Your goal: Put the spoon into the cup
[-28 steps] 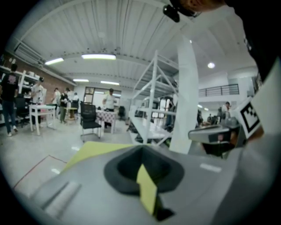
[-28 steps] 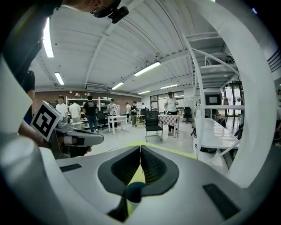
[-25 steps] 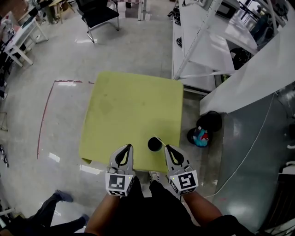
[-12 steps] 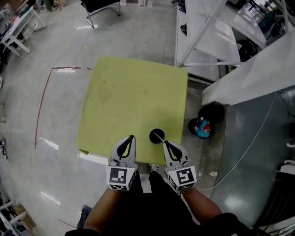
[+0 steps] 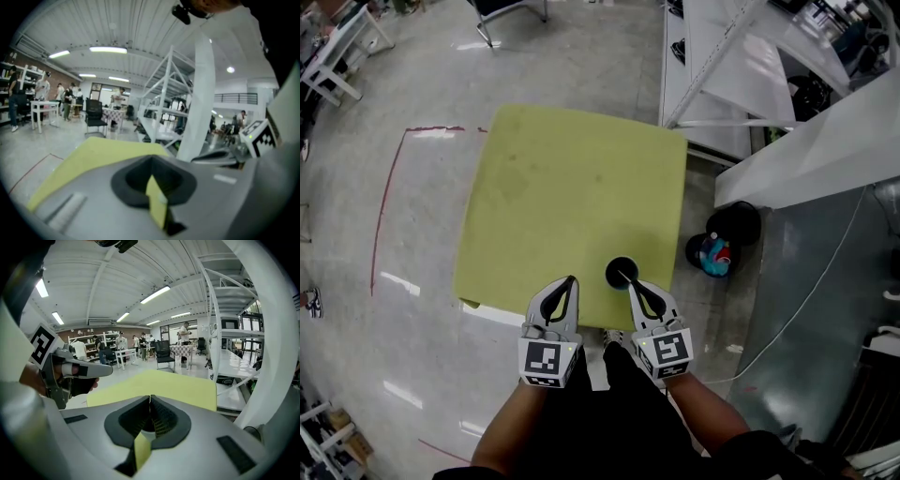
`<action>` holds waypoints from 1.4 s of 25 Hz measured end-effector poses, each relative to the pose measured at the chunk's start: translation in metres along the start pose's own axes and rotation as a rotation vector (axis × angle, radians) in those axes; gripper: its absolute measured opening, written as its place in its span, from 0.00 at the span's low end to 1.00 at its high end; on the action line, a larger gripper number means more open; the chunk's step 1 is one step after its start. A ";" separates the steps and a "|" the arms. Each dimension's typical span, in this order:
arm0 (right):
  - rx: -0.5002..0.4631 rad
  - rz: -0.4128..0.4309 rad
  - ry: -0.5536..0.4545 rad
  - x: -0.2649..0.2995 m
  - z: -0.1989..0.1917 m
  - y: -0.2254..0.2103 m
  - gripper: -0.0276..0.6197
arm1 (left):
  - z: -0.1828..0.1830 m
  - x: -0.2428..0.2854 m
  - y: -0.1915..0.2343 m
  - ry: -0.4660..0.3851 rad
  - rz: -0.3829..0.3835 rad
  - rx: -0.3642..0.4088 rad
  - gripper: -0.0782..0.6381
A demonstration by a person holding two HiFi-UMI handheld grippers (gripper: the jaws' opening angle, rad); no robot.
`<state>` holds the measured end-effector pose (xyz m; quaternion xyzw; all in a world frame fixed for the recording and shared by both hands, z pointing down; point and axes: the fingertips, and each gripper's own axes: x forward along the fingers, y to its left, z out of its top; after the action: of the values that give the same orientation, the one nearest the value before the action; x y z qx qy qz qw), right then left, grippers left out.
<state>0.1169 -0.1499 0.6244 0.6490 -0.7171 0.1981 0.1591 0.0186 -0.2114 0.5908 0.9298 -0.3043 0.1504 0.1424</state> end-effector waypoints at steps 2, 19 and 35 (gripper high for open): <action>-0.004 -0.002 0.012 0.004 -0.006 -0.001 0.06 | -0.004 0.000 -0.001 0.006 -0.002 -0.001 0.12; -0.037 -0.035 0.047 0.019 -0.022 -0.001 0.15 | -0.016 -0.009 -0.024 0.030 -0.066 0.024 0.12; -0.058 -0.051 -0.167 -0.008 0.085 -0.007 0.12 | 0.060 -0.010 -0.012 -0.091 -0.023 0.033 0.12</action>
<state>0.1275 -0.1855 0.5476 0.6763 -0.7167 0.1180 0.1224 0.0293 -0.2180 0.5303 0.9414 -0.2970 0.1111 0.1148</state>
